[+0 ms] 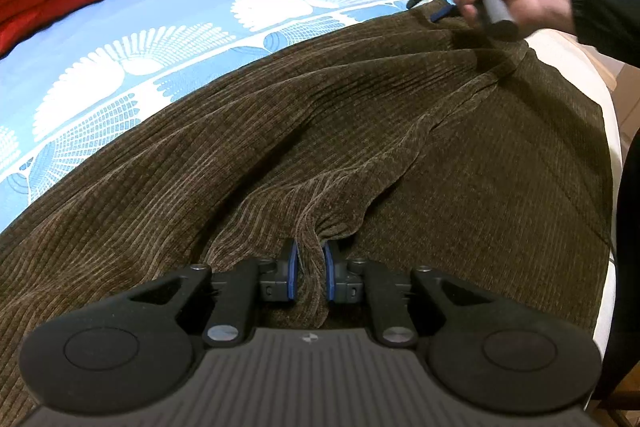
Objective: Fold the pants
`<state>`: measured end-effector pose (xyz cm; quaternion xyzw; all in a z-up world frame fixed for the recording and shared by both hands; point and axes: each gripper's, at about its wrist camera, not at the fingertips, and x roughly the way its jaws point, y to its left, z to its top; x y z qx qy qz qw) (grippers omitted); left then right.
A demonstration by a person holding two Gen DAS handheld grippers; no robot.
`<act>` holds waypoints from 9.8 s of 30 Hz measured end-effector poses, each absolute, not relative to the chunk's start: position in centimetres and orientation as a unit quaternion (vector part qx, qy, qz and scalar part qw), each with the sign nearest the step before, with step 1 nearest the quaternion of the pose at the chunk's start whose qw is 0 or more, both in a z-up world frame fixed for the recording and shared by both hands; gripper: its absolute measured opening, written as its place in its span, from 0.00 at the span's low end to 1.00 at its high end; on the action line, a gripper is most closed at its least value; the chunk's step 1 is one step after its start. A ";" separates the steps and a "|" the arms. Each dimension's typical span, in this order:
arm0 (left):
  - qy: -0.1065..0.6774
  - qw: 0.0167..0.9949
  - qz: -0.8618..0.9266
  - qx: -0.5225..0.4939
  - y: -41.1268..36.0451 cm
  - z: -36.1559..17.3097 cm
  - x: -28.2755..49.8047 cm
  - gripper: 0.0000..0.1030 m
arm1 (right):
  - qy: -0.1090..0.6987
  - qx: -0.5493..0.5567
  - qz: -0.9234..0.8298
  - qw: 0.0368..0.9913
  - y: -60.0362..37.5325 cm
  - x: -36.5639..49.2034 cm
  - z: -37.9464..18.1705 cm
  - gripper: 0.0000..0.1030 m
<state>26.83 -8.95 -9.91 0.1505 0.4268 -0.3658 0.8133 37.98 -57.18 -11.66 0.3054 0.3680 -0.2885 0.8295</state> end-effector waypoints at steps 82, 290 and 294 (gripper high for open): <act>0.436 0.867 -0.210 0.116 -9.9 -11.7 1.9 0.11 | 0.392 0.233 -0.381 0.804 -51.3 2.5 -12.1 0.21; 0.318 0.911 -0.021 -0.261 15.2 -7.8 11.5 0.10 | 0.317 0.286 -0.072 0.901 -42.6 23.7 -0.6 0.02; 0.319 0.904 0.003 -0.283 16.2 -5.2 10.1 0.09 | 0.288 0.283 -0.057 0.913 -42.4 16.5 2.3 0.02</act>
